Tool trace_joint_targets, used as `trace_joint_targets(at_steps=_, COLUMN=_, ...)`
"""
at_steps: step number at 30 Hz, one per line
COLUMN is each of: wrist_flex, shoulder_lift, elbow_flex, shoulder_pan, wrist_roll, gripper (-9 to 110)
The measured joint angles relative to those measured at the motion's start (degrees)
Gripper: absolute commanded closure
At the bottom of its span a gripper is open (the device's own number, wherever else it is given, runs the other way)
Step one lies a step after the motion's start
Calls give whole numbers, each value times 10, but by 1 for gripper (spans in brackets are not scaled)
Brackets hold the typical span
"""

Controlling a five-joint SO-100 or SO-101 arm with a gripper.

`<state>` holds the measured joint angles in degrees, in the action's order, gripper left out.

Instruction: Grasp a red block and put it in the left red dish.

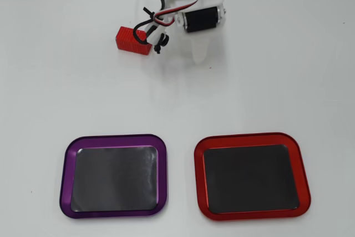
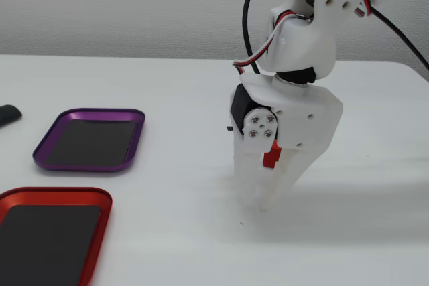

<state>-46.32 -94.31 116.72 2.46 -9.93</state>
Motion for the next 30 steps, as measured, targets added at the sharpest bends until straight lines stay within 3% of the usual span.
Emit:
trace_joint_targets(at_steps=9, wrist_flex=-82, shoulder_lift=-127, elbow_flex=-17, shoulder_pan=-24, wrist_roll=0, gripper=77)
trace_joint_targets(at_steps=13, wrist_flex=-151, shoulder_lift=-242, elbow_flex=-36, shoulder_pan=-58, wrist_roll=-2, gripper=77)
trace_joint_targets(at_steps=19, wrist_flex=-204, shoulder_lift=-352, elbow_flex=25, shoulder_pan=-216, wrist_roll=3, gripper=76)
trace_joint_targets(at_steps=23, wrist_flex=-185, shoulder_lift=-364, elbow_flex=106, shoulder_pan=-279, wrist_roll=2, gripper=76)
trace_joint_targets(at_steps=30, wrist_flex=-102, shoulder_lift=-366, elbow_flex=211, shoulder_pan=-269, wrist_roll=4, gripper=76)
